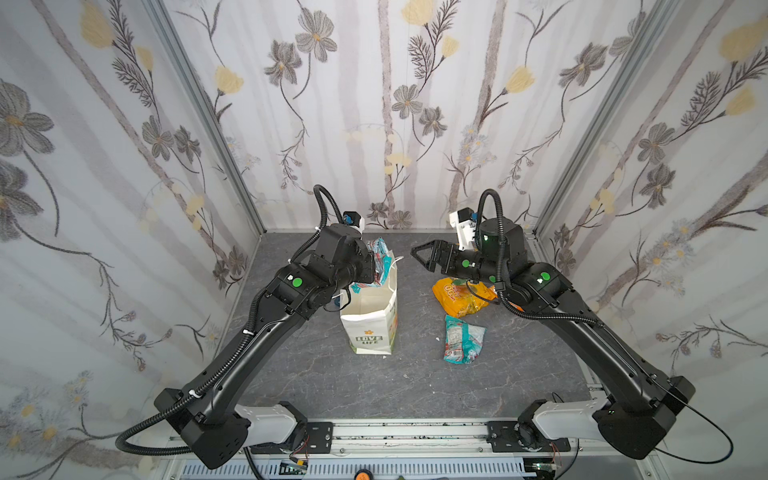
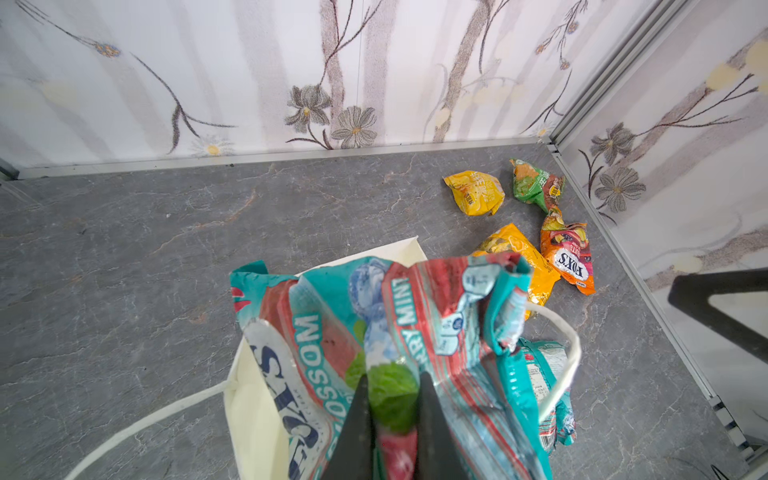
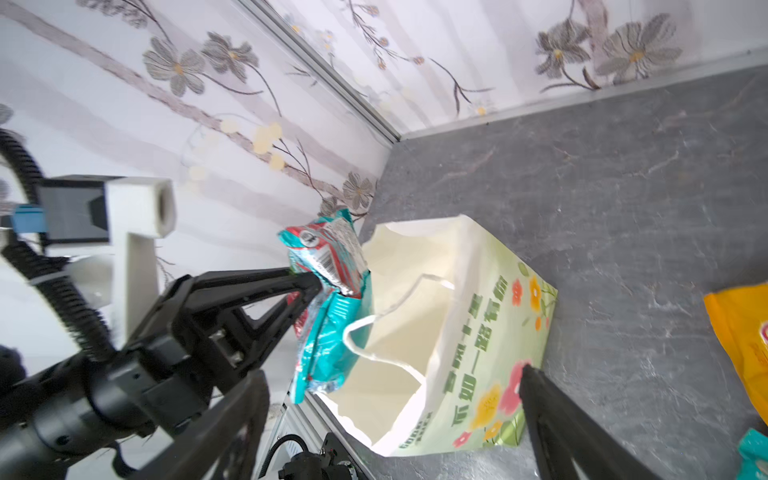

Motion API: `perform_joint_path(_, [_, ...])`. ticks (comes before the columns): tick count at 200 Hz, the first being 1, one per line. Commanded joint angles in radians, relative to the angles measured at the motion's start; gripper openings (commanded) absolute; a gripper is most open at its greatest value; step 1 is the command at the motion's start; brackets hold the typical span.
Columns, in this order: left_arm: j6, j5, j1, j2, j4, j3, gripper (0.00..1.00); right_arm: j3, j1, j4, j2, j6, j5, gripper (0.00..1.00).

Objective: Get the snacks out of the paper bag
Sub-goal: 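Raise the teal pack from the bag and grasp it with the right gripper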

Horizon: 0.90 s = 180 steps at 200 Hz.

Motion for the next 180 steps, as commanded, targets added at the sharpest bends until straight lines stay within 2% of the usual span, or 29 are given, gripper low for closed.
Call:
perform_joint_path(1, [0.001, -0.015, 0.002, -0.003, 0.066, 0.059, 0.0, 0.023, 0.004, 0.115, 0.021, -0.005, -0.087, 0.97])
perform_joint_path(71, [0.054, -0.03, -0.013, 0.076, 0.052, 0.301, 0.0, 0.167, 0.051, 0.159, 0.169, 0.016, -0.239, 0.99])
perform_joint_path(95, [0.067, -0.033, -0.028, 0.119, 0.042, 0.37, 0.0, 0.202, 0.065, 0.171, 0.209, 0.019, -0.251, 0.95])
perform_joint_path(124, [0.065, -0.023, -0.041, 0.148, 0.032, 0.416, 0.0, 0.215, 0.065, 0.195, 0.235, 0.039, -0.249, 0.72])
perform_joint_path(180, [0.068, -0.027, -0.044, 0.165, -0.017, 0.45, 0.0, 0.218, 0.054, 0.242, 0.23, 0.056, -0.233, 0.13])
